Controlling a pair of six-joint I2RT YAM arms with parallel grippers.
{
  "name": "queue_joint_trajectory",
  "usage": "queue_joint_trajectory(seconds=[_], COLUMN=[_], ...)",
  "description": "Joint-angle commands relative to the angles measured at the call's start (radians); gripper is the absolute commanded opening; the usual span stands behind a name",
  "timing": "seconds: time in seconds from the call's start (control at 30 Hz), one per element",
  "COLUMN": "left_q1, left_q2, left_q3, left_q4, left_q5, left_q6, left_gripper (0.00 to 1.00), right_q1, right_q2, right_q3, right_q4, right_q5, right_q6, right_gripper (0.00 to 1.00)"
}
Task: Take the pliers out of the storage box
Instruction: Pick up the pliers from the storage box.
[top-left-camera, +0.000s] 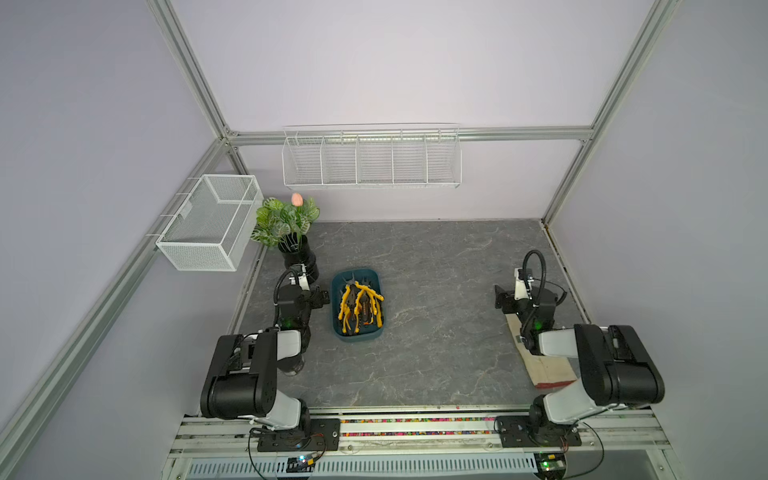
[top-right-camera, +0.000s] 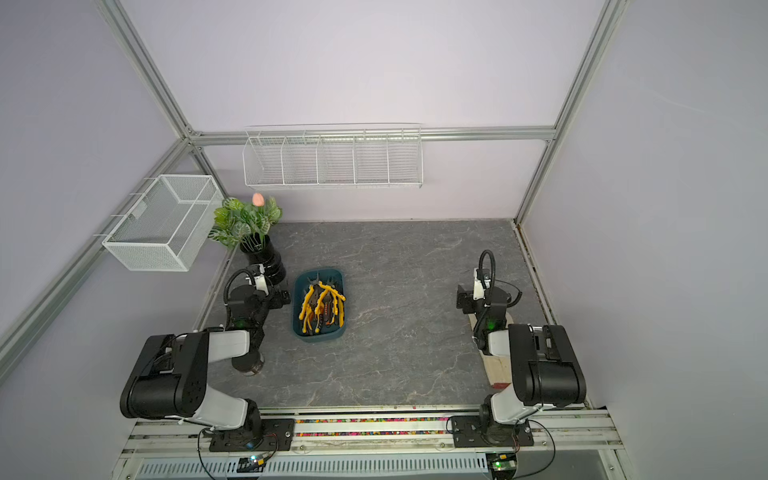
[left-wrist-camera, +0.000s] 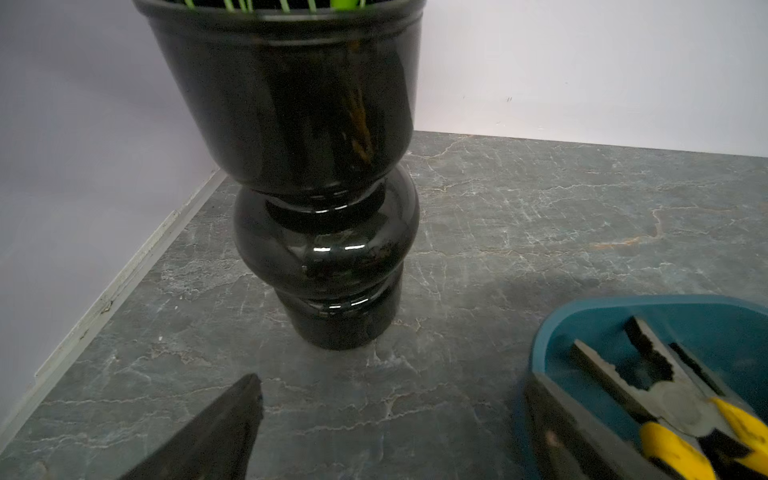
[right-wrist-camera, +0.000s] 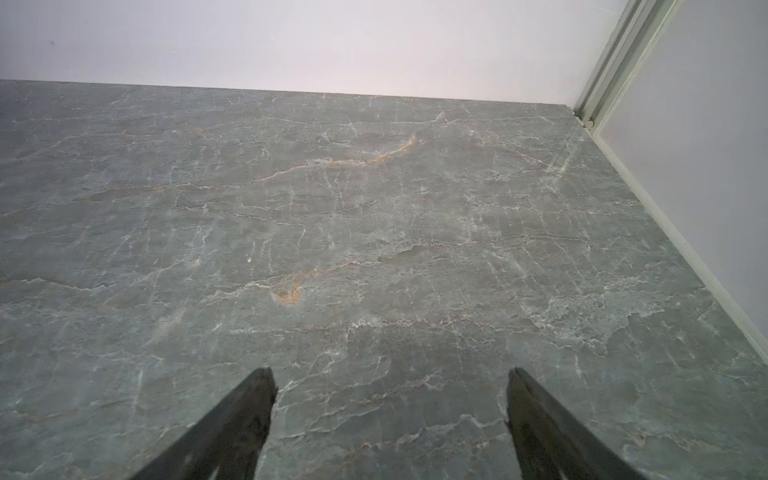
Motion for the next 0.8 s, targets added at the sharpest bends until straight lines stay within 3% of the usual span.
queue_joint_trajectory(seconds=[0.0, 0.77], left_q1=[0.000, 0.000], left_q2=[-0.003, -0.012], left_q3=[0.008, 0.002], left_q4=[0.002, 0.014], left_q5=[0.006, 0.019], left_q6=[0.004, 0.016], left_gripper=[0.99, 0.99], right_q1=[0.006, 0.003], right_q2=[-0.017, -0.024], right_q3=[0.006, 0.012], right_q4=[-0.001, -0.005], right_q5=[0.010, 0.038], right_q6=[-0.011, 0.000], right_gripper=[0.89, 0.89])
